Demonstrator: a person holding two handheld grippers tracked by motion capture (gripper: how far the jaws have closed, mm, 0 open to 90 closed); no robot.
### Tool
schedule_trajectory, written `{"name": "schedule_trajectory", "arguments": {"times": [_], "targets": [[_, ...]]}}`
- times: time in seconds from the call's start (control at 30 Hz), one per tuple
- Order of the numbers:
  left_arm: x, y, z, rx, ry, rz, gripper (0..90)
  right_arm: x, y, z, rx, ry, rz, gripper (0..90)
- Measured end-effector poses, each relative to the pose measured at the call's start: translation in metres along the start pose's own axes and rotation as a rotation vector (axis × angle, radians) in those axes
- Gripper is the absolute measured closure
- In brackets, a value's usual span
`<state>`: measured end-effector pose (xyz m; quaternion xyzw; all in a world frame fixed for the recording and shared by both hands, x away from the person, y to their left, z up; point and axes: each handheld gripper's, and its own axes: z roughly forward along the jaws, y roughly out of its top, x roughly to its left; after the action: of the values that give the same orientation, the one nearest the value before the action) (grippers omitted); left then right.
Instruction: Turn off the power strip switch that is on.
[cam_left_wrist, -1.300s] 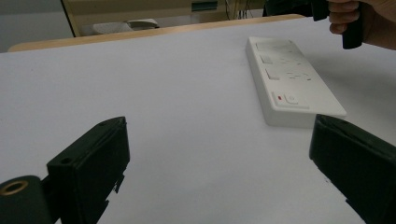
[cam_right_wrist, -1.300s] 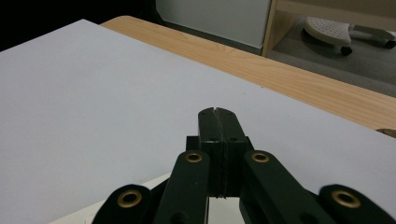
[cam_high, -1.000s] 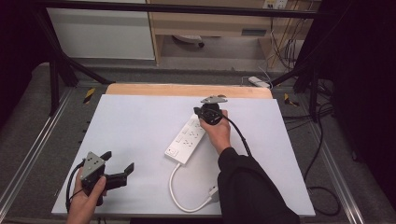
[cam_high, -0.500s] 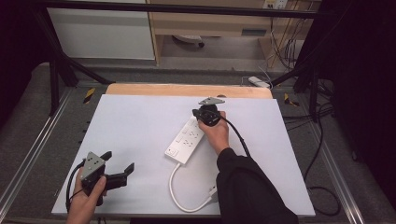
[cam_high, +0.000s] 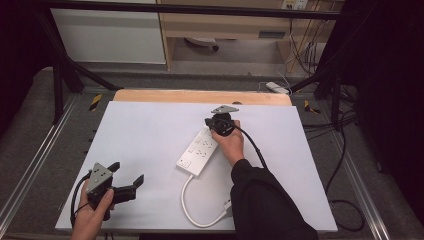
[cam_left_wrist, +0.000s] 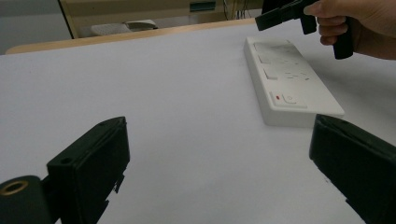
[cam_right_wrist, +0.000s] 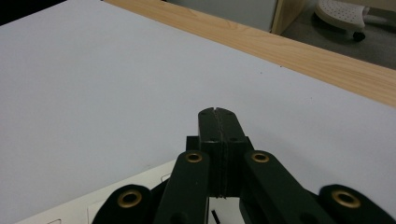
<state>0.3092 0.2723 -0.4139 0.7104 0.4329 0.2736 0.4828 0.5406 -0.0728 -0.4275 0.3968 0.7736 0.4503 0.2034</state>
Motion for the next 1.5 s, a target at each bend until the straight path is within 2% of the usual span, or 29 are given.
{"name": "schedule_trajectory", "arguments": {"times": [0.4, 0.7, 1.5], "targets": [[0.000, 0.000, 0.000, -0.002, -0.001, 0.001, 5.2, -0.003, -0.005, 0.005, 0.021, -0.016, 0.007, 90.0], [0.000, 0.000, 0.000, -0.003, -0.002, 0.002, 5.2, 0.000, -0.006, 0.004, 0.028, -0.008, -0.008, 90.0], [0.000, 0.000, 0.000, -0.003, -0.004, 0.003, 5.1, 0.003, -0.011, 0.009, 0.043, 0.006, -0.007, 90.0]]}}
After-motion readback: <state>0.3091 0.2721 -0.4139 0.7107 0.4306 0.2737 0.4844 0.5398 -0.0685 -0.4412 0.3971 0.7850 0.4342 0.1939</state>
